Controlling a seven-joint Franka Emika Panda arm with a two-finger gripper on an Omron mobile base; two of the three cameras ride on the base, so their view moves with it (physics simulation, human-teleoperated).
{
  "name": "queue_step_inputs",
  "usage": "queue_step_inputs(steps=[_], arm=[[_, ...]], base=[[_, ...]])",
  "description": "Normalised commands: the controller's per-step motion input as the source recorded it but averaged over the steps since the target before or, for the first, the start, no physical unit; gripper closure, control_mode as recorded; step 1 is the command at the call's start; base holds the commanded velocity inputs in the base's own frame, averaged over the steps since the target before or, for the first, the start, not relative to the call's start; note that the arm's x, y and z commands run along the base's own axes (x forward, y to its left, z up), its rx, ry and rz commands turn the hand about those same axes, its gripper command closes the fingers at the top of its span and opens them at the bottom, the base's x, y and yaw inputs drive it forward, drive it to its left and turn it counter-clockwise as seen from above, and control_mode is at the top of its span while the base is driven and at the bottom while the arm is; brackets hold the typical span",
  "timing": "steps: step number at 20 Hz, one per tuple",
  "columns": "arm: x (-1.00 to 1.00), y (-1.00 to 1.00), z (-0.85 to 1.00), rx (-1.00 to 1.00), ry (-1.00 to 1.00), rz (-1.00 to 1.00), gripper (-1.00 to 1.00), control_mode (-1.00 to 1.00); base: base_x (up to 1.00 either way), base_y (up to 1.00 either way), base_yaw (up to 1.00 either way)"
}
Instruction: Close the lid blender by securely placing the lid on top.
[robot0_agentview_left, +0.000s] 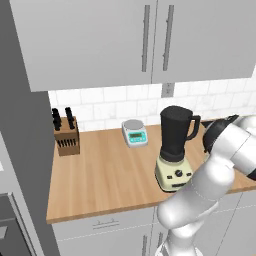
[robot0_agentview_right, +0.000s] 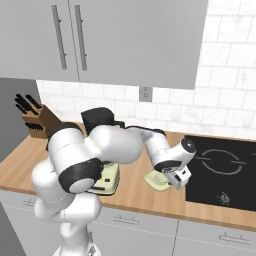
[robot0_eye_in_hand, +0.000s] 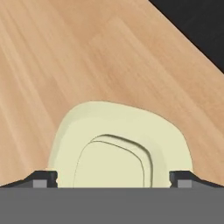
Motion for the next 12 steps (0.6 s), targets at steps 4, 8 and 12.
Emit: queue_step_inputs(steps=[4,8,12], arm=[[0.11,0.01,-0.26,0.0,0.0,0.0,1.0,-1.0],[0.06,0.05,-0.34,0.0,0.0,0.0,1.0,-1.0],[0.04,0.02,-0.17,0.0,0.01,0.0,1.0,-1.0]], base=[[0.0,0.0,0.0],[0.0,0.0,0.0],[0.0,0.0,0.0]])
